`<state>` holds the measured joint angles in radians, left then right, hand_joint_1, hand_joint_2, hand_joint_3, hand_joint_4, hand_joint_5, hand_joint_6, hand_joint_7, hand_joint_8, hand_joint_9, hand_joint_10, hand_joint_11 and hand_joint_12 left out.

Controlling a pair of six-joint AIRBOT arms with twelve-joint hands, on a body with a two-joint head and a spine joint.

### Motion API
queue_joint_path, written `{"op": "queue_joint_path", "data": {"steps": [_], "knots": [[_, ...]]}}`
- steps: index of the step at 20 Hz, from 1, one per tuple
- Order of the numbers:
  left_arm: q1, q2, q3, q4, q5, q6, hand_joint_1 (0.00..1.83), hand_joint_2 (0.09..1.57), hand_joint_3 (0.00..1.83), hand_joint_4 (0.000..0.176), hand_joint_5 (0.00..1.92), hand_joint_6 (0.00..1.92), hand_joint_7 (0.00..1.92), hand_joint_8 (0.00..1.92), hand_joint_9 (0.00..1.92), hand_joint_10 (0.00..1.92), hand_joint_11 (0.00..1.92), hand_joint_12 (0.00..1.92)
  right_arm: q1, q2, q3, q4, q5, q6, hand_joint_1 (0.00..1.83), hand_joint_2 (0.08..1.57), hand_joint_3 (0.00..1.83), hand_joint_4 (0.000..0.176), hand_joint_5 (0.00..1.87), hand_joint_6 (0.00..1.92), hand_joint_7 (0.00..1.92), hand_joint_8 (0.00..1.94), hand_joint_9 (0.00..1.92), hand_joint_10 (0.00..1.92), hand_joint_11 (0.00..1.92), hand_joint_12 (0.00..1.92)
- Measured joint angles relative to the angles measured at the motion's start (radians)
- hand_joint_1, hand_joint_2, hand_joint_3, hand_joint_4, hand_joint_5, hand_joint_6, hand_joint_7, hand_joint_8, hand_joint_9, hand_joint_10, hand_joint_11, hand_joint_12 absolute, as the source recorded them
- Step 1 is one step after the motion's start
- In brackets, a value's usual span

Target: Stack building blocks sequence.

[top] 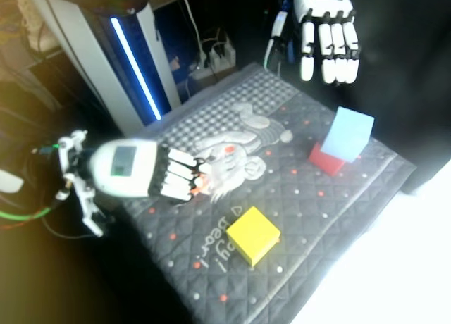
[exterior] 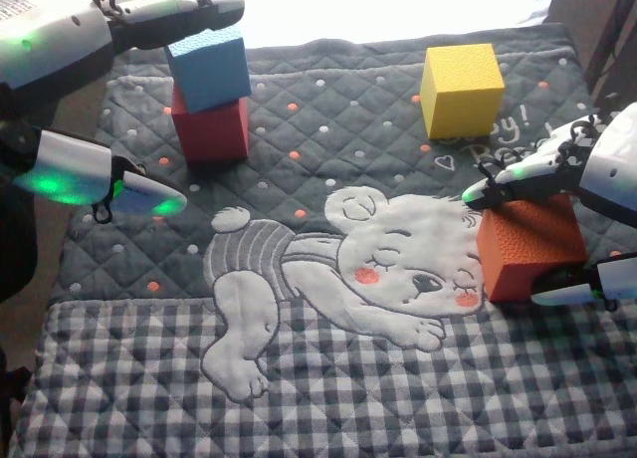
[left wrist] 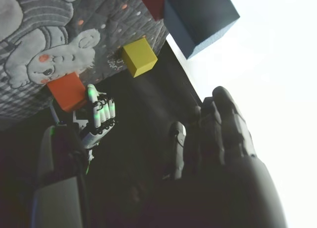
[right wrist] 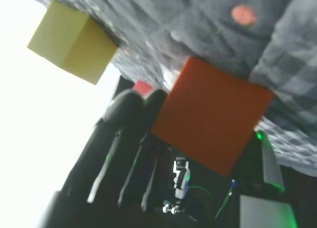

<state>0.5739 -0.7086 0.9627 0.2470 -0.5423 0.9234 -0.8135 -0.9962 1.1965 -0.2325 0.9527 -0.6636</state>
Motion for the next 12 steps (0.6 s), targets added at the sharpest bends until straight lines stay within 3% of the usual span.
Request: {"op": "queue_joint_path", "data": {"steps": [1,3,4,5,7,8,9,10,12], "knots": [[0.005,0.0,0.0,-0.003,-0.001,0.0,0.77,0.9,0.0,0.115,0.09,0.0,0.11,0.0,0.09,0.0,0.0,0.5,0.007,0.0,0.0,-0.005,-0.005,0.0,1.19,1.1,0.0,0.0,1.03,0.82,1.03,1.2,1.01,1.48,0.97,1.76],[0.006,0.0,0.0,-0.004,0.002,0.0,0.79,0.9,0.0,0.116,0.11,0.0,0.11,0.0,0.08,0.0,0.0,0.47,0.014,0.0,0.001,-0.01,-0.012,-0.002,1.24,1.13,0.0,0.0,0.99,0.74,0.97,1.3,0.98,1.53,0.94,1.8],[0.006,0.0,0.0,-0.006,-0.002,0.0,0.77,0.9,0.0,0.116,0.11,0.0,0.11,0.0,0.09,0.0,0.0,0.53,0.025,0.0,0.001,-0.013,-0.017,-0.003,1.19,1.08,0.0,0.0,1.06,0.79,1.04,1.16,1.02,1.56,0.97,1.83],[0.006,0.0,0.0,-0.006,-0.002,0.0,0.77,0.9,0.0,0.115,0.12,0.0,0.11,0.0,0.09,0.0,0.0,0.55,0.035,0.0,0.002,-0.014,-0.023,-0.007,1.26,1.09,0.0,0.0,1.06,0.62,1.04,1.16,1.01,1.34,0.91,1.64],[0.01,0.0,0.0,-0.008,-0.004,0.0,0.76,0.9,0.0,0.106,0.13,0.0,0.13,0.0,0.1,0.0,0.0,0.57,0.066,0.0,0.012,-0.016,-0.035,-0.01,1.28,1.07,0.0,0.0,1.02,0.75,1.18,0.84,1.14,0.88,0.97,1.26],[0.013,0.0,0.0,-0.009,-0.005,0.0,0.76,0.89,0.0,0.105,0.12,0.0,0.13,0.0,0.1,0.0,0.0,0.54,0.084,0.001,0.017,-0.016,-0.037,-0.01,1.37,1.05,0.0,0.0,1.0,0.8,1.19,0.6,1.13,0.99,0.98,1.13],[0.019,0.0,0.0,-0.01,-0.004,0.0,0.77,0.89,0.0,0.105,0.12,0.0,0.13,0.0,0.09,0.0,0.0,0.53,0.112,0.002,0.023,-0.015,-0.035,-0.01,1.28,1.07,0.0,0.0,1.01,0.85,1.18,0.71,1.17,0.74,1.01,1.09],[0.026,0.0,0.0,-0.016,-0.01,0.0,0.78,0.89,0.0,0.101,0.12,0.0,0.13,0.0,0.1,0.0,0.0,0.53,0.144,0.003,0.029,-0.016,-0.017,-0.011,1.27,1.06,0.0,0.0,1.03,0.78,1.22,0.71,1.24,0.72,1.02,1.34],[0.031,0.0,0.0,-0.018,-0.011,0.0,0.79,0.89,0.0,0.102,0.12,0.0,0.14,0.0,0.11,0.0,0.0,0.59,0.158,0.003,0.029,-0.019,-0.01,-0.011,1.28,1.05,0.0,0.0,1.07,0.7,1.23,0.72,1.23,0.74,0.99,1.4]]}}
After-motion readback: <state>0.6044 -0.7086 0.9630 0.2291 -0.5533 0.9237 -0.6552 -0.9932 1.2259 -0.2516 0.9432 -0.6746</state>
